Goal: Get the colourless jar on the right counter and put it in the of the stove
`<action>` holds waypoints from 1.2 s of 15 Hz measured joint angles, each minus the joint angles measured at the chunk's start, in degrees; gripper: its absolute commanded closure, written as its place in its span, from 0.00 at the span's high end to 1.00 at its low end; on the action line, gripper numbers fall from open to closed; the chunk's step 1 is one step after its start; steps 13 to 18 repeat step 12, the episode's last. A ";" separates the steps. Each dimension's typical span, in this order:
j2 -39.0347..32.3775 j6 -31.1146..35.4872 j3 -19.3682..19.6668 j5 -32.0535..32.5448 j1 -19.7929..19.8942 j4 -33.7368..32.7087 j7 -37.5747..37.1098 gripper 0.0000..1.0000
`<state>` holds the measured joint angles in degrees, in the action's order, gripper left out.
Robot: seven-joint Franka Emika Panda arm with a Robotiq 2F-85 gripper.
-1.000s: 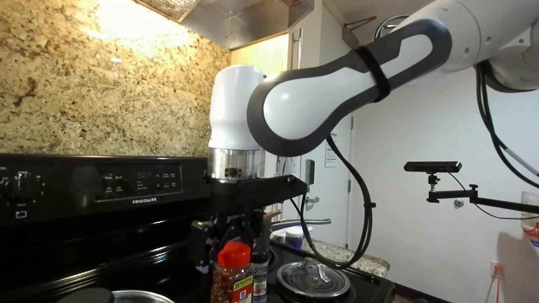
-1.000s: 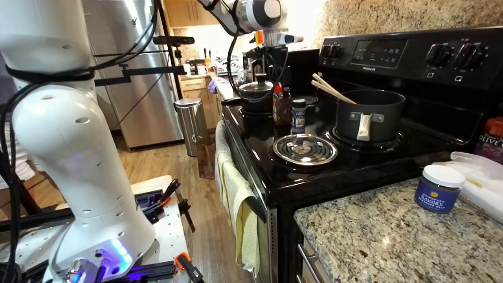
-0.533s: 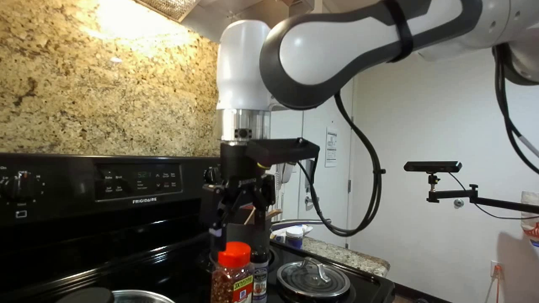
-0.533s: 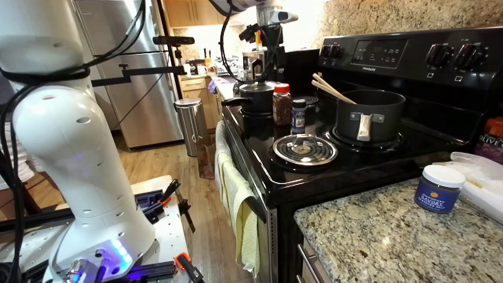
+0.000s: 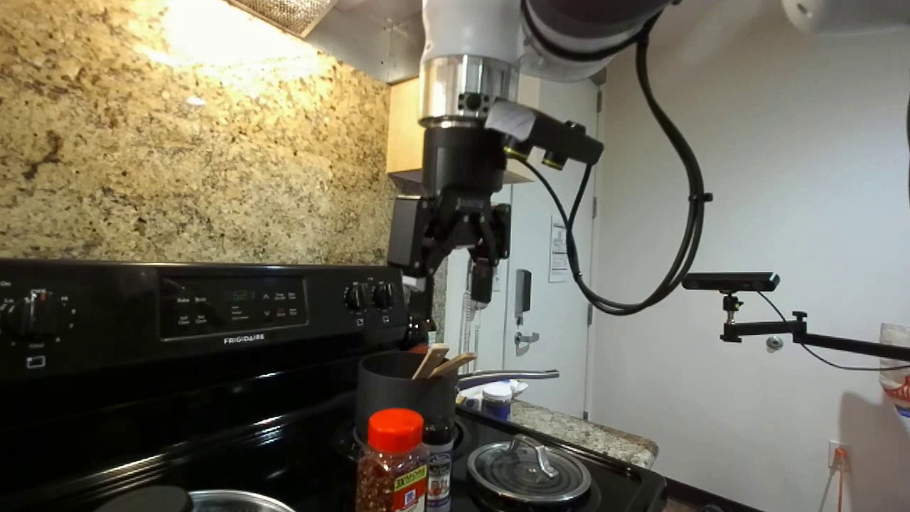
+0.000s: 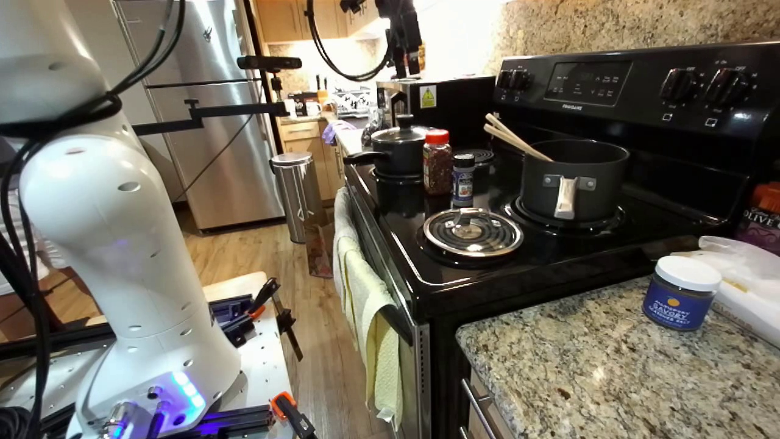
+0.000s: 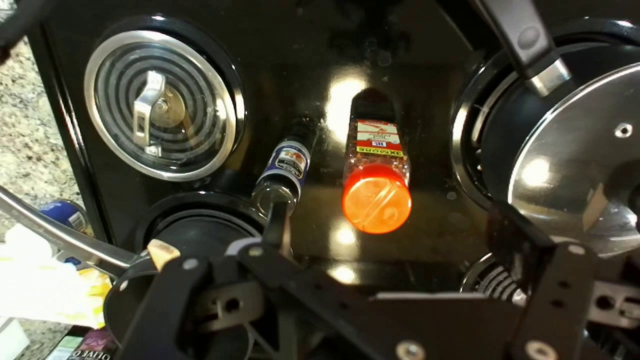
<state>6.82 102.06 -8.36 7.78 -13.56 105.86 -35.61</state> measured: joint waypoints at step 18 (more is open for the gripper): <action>14.50 -2.38 -0.70 -4.30 3.14 10.76 0.51 1.00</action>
